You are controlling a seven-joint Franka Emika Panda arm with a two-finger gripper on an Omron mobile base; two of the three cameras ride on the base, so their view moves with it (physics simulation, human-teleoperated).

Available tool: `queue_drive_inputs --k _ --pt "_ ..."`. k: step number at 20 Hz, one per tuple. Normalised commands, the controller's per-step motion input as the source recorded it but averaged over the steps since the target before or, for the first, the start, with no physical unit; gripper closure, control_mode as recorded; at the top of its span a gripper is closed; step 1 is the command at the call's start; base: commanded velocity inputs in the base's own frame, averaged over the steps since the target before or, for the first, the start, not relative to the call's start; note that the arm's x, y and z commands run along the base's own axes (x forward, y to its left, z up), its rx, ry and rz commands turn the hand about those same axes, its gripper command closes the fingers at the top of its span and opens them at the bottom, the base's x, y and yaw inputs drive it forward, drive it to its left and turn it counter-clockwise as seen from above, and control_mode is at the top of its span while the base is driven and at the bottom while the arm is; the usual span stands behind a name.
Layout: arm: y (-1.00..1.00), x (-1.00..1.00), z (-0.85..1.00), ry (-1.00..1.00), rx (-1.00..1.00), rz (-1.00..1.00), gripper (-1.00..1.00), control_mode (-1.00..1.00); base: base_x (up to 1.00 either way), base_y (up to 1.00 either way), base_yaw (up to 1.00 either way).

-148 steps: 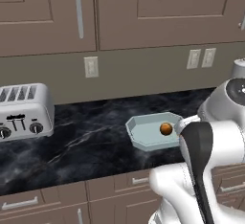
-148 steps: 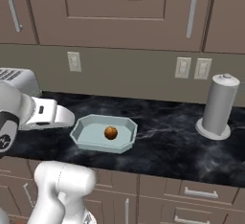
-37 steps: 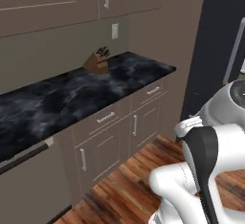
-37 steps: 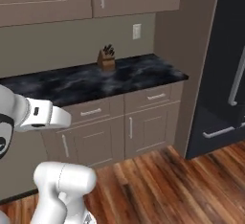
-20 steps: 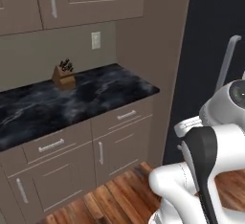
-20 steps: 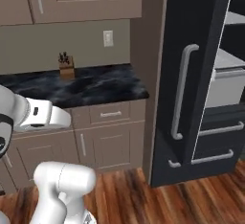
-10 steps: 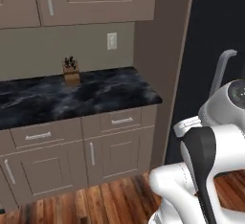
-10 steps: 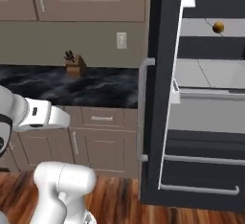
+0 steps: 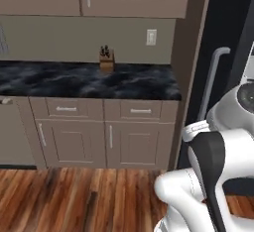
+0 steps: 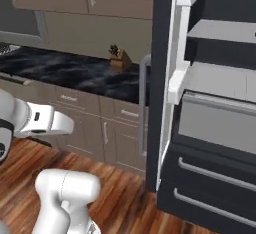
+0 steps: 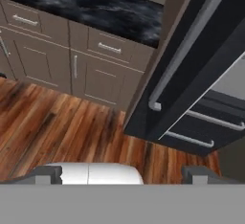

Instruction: Pick the mango and orange from the fridge and place them inside the tupperware on the counter.

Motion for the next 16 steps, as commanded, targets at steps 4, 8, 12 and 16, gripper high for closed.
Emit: queue_drive_inputs --k 4,8,12,16 --pt "0.00 0.00 0.00 0.00 0.00 0.00 -1.00 1.00 -0.59 -0.36 0.67" --pt "0.00 0.00 0.00 0.00 0.00 0.00 -1.00 1.00 -0.38 -0.69 0.09" --pt "0.00 0.00 0.00 0.00 0.00 0.00 -1.00 1.00 -0.23 -0.72 -0.29" --pt "0.00 0.00 0.00 0.00 0.00 0.00 -1.00 1.00 -0.20 -0.65 -0.52"
